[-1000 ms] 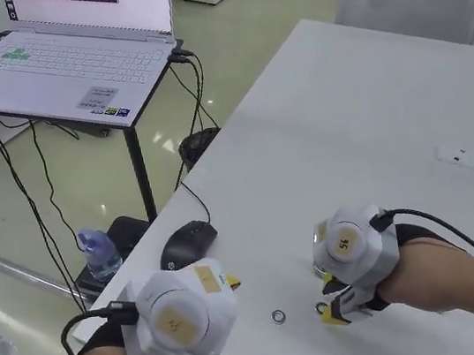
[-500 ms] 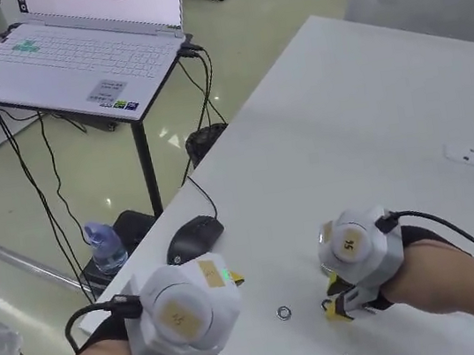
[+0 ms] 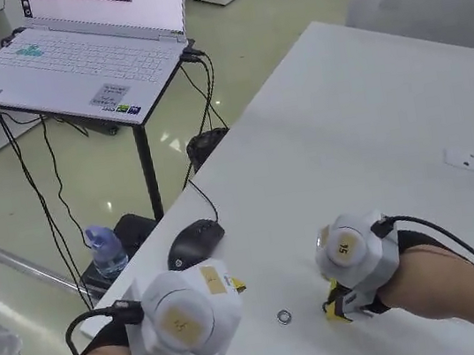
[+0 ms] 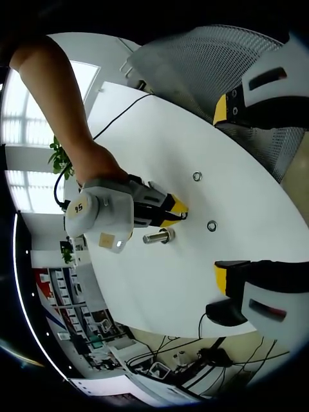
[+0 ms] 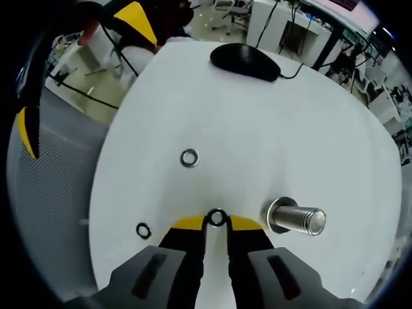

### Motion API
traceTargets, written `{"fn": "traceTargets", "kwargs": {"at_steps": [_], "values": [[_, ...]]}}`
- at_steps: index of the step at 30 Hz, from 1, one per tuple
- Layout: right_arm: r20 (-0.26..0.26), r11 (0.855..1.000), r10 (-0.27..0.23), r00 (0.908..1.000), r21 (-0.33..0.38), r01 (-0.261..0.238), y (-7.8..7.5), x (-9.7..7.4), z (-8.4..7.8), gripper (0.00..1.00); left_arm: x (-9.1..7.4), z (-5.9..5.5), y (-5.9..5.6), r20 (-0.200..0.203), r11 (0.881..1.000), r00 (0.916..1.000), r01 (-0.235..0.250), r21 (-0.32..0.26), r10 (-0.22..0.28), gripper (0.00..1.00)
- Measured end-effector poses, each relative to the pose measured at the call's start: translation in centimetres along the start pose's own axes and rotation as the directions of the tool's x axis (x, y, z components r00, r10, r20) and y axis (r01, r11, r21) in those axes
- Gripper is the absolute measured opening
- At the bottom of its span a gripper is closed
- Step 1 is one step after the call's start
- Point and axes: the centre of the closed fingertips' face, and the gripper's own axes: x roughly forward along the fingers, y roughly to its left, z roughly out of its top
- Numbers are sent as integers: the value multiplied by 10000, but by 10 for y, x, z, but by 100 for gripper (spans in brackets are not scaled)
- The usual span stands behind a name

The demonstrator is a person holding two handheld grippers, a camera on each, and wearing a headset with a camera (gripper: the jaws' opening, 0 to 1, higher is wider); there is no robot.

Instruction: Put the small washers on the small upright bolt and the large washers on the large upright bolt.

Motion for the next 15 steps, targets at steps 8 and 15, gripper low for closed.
{"fn": "traceTargets", "kwargs": {"at_steps": [8,15], "values": [[67,9990,-185,9998,409,182,-1,-3,-3,13,-3,3,0,-22,10000,10000,-12,68,12,83],[60,9961,-89,9999,877,84,5,-19,-12,13,-4,4,2,-6,9999,10000,7,173,-6,83]]}}
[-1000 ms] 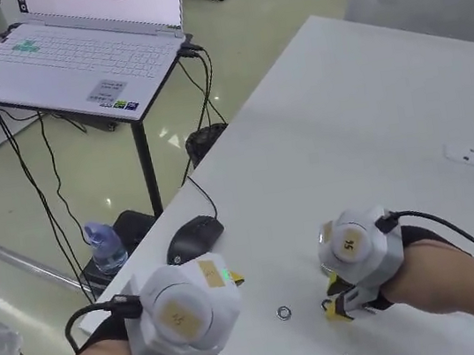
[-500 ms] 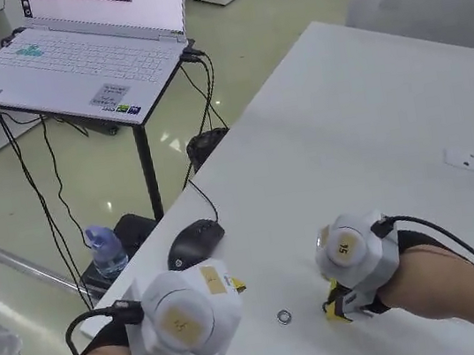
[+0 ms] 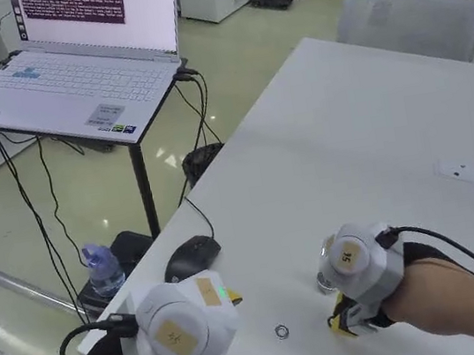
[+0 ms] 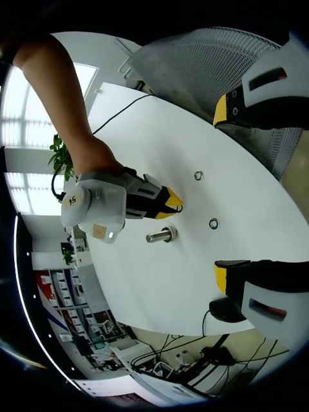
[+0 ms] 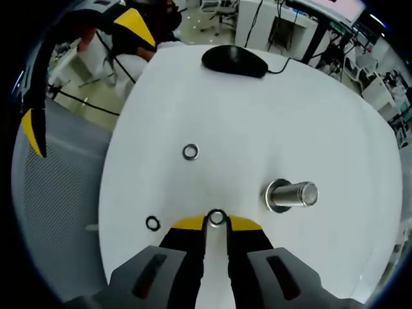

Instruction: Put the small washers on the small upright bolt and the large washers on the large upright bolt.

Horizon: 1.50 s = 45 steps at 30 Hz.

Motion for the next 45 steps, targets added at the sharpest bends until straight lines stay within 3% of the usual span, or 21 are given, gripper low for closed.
{"fn": "traceTargets", "kwargs": {"at_steps": [11,24,37,45], "values": [[51,9972,-174,9998,732,170,5,-33,-25,13,3,0,3,-12,9999,9999,114,97,-114,84],[-20,9813,-585,9983,1835,578,11,-66,-72,13,5,1,8,-80,9993,9997,247,288,-245,83],[-271,9558,-951,9951,2771,989,0,-86,-112,13,7,1,11,-133,9987,9994,336,395,-331,83],[-375,9473,-1053,9937,3001,1117,-6,-90,-125,13,9,-2,11,-267,9983,9990,373,451,-361,83]]}}
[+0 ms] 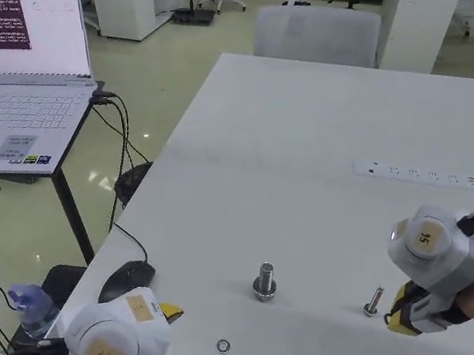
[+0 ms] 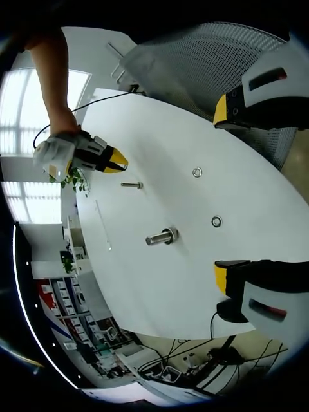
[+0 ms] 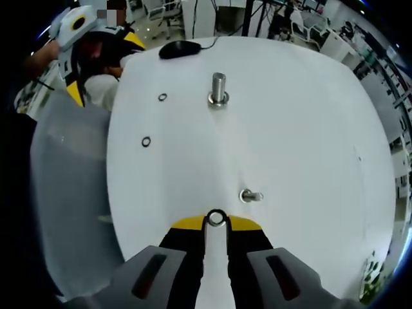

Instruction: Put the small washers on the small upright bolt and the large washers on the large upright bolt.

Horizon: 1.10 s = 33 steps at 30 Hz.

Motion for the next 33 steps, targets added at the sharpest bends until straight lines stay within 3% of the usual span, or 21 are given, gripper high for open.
{"fn": "traceTargets", "kwargs": {"at_steps": [6,17,33], "values": [[9,9997,-141,9999,179,141,-15,-1,0,13,1,0,-1,-35,10000,10000,9,-11,-9,84],[240,9991,-411,9989,144,408,-39,-5,15,13,1,0,3,-113,10000,9999,-58,-33,57,84],[-20,9996,-252,9997,-150,252,-41,9,19,13,2,-4,7,-206,9998,9997,-100,-186,96,84]]}}
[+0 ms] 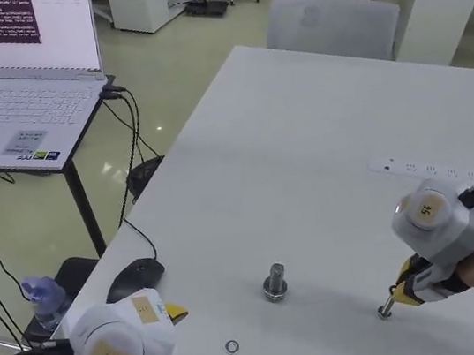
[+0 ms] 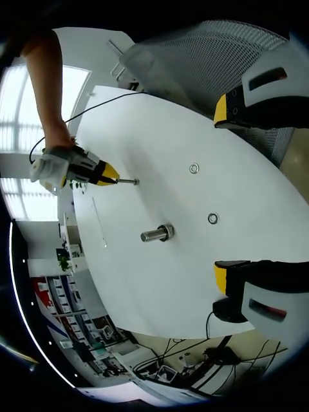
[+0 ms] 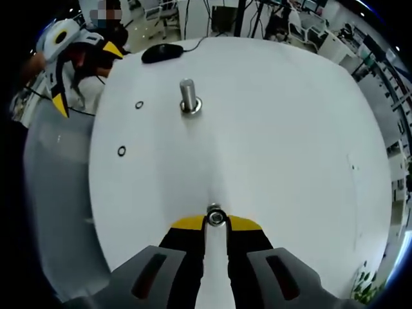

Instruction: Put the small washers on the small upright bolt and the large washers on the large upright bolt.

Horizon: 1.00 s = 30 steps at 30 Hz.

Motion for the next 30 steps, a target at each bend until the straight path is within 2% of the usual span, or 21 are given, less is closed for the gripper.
{"fn": "traceTargets", "kwargs": {"at_steps": [18,30], "values": [[-464,9993,257,9986,-272,-269,-2,23,-7,13,3,0,0,140,9997,9999,10,-258,-6,85],[-745,9980,445,9962,-417,-477,1,39,-11,13,4,-6,-4,-108,9998,9998,163,-147,-165,84]]}}
